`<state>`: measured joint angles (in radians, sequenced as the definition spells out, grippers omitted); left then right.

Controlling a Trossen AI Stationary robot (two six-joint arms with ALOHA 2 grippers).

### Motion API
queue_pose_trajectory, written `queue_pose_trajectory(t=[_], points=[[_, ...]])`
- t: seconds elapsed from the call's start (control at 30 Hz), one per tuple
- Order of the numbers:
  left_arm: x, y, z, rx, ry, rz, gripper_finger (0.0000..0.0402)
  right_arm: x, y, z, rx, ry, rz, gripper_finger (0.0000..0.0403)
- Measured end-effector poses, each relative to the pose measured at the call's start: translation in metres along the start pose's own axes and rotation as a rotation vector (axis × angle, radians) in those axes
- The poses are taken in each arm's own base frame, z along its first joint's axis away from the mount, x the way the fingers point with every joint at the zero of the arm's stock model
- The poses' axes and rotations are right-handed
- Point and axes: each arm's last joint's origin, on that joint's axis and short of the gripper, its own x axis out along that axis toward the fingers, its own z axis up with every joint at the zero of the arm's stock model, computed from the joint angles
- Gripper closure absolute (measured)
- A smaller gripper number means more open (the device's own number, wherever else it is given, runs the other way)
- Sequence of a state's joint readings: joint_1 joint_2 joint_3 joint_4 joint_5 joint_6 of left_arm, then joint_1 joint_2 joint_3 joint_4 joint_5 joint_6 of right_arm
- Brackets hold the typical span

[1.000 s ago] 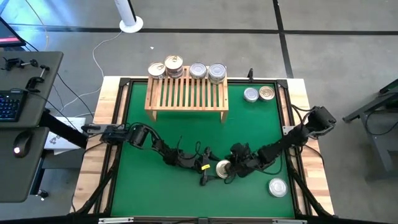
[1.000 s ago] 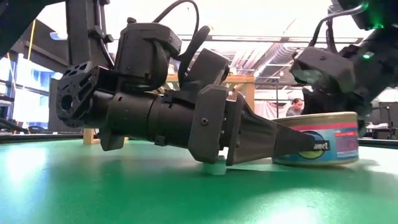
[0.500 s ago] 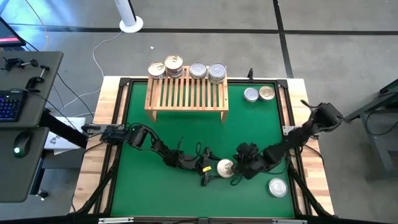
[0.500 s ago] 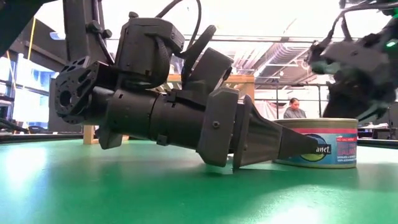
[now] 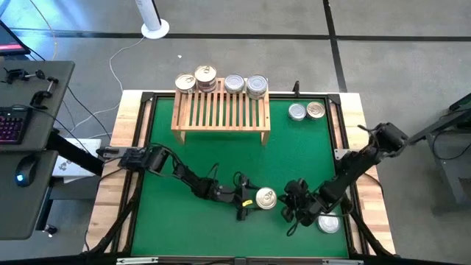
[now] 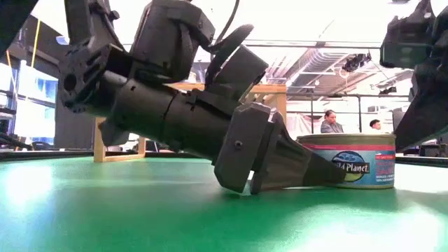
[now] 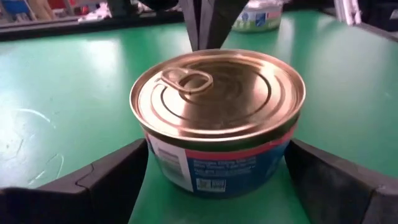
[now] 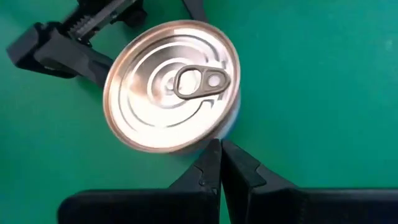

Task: Stack canned seafood by type on shelf
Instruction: Stack the blue pink tuna can on top of the left blue pink tuna can on the shelf

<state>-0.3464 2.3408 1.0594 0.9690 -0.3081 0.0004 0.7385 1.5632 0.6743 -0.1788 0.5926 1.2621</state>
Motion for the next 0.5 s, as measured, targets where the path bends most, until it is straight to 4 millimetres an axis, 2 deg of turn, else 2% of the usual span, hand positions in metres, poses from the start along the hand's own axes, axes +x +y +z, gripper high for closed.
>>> queue_pose_trajectory(t=[0.2, 0.5], points=[[-0.002, -0.001, 0.003, -0.005, 0.016, 0.009, 0.0041, 0.020, 0.003, 0.002, -0.039, -0.028, 0.023, 0.0402], [-0.002, 0.000, 0.001, -0.071, 0.029, -0.007, 0.0035, 0.024, 0.002, 0.007, -0.028, -0.025, 0.024, 0.0402]])
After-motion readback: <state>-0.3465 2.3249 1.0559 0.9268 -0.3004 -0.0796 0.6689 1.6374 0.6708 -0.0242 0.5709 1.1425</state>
